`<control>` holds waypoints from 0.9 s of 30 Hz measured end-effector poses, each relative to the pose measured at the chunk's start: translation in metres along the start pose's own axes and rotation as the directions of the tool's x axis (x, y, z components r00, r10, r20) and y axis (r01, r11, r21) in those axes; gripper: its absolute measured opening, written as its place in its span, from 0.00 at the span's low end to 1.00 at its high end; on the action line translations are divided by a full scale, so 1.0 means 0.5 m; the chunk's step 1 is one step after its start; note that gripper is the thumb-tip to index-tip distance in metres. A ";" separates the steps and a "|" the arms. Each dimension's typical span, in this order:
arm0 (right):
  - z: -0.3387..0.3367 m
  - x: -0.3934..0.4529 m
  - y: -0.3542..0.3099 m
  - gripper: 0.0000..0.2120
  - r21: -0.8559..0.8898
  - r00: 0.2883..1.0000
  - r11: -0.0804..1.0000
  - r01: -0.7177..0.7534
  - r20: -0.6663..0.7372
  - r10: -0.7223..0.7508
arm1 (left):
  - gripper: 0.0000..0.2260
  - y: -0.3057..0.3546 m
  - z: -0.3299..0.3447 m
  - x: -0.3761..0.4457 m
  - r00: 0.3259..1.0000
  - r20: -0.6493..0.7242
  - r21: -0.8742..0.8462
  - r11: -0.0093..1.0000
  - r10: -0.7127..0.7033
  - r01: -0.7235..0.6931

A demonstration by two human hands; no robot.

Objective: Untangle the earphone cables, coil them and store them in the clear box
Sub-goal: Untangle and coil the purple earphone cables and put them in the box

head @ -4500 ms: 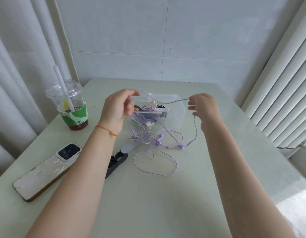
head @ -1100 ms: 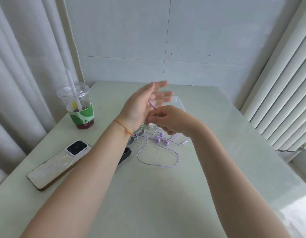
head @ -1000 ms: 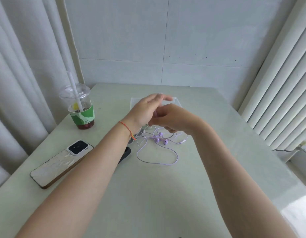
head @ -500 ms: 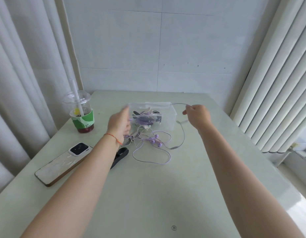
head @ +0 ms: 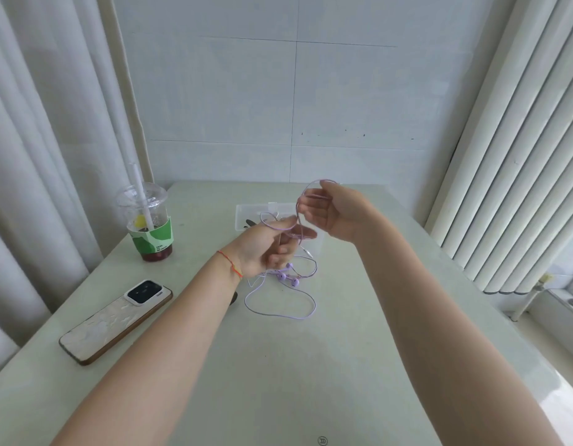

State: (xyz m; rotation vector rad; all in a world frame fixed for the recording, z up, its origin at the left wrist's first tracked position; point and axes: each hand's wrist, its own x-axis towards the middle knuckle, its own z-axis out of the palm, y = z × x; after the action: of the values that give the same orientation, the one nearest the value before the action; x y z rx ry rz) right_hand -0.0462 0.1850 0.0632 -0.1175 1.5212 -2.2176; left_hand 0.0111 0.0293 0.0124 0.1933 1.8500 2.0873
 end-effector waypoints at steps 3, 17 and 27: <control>-0.022 0.015 -0.002 0.19 0.217 0.998 0.975 0.044 -0.055 -0.033 | 0.14 -0.013 -0.014 -0.013 1.000 0.025 0.031 0.999 -0.013 0.012; -0.024 0.002 0.126 0.09 -0.426 0.919 0.899 0.103 0.387 0.079 | 0.13 0.033 -0.042 0.025 0.910 -0.381 -0.393 0.862 0.164 -0.320; -0.122 0.039 0.069 0.23 -0.701 0.864 0.712 -0.047 -0.386 -0.323 | 0.15 0.007 -0.127 0.007 0.722 -0.668 -0.485 0.632 0.177 -0.604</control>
State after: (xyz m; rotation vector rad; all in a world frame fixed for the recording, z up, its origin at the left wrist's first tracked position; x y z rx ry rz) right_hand -0.0722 0.2196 0.0050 0.1154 2.6716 -1.7108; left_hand -0.0135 -0.0290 0.0065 -0.2564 1.1649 3.3123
